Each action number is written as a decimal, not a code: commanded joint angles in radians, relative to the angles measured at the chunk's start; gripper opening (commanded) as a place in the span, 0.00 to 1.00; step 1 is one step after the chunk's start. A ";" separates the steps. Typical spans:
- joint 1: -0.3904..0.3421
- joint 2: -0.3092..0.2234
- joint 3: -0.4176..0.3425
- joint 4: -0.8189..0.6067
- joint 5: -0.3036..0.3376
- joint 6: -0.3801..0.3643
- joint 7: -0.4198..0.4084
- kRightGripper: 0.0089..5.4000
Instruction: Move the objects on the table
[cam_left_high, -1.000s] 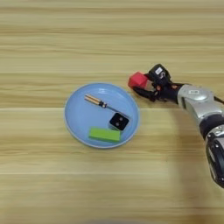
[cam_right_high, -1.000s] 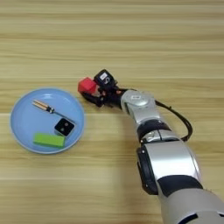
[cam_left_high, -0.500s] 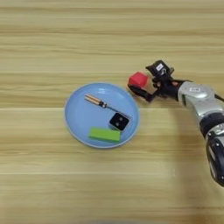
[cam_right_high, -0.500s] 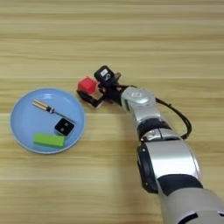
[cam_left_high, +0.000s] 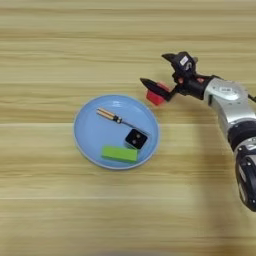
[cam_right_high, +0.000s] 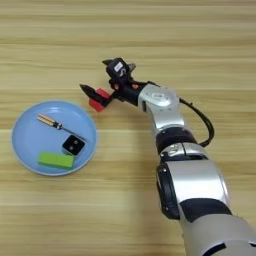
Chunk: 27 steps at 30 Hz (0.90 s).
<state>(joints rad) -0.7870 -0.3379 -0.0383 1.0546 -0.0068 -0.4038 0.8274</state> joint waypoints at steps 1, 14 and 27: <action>-0.042 -0.015 -0.011 -0.139 0.043 -0.001 0.011 1.00; 0.099 0.023 0.029 -0.411 0.108 0.083 0.120 1.00; 0.198 0.051 0.121 -0.546 0.086 0.191 0.154 1.00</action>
<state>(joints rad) -0.5407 -0.2754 0.0763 0.5809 0.0807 -0.2290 1.0104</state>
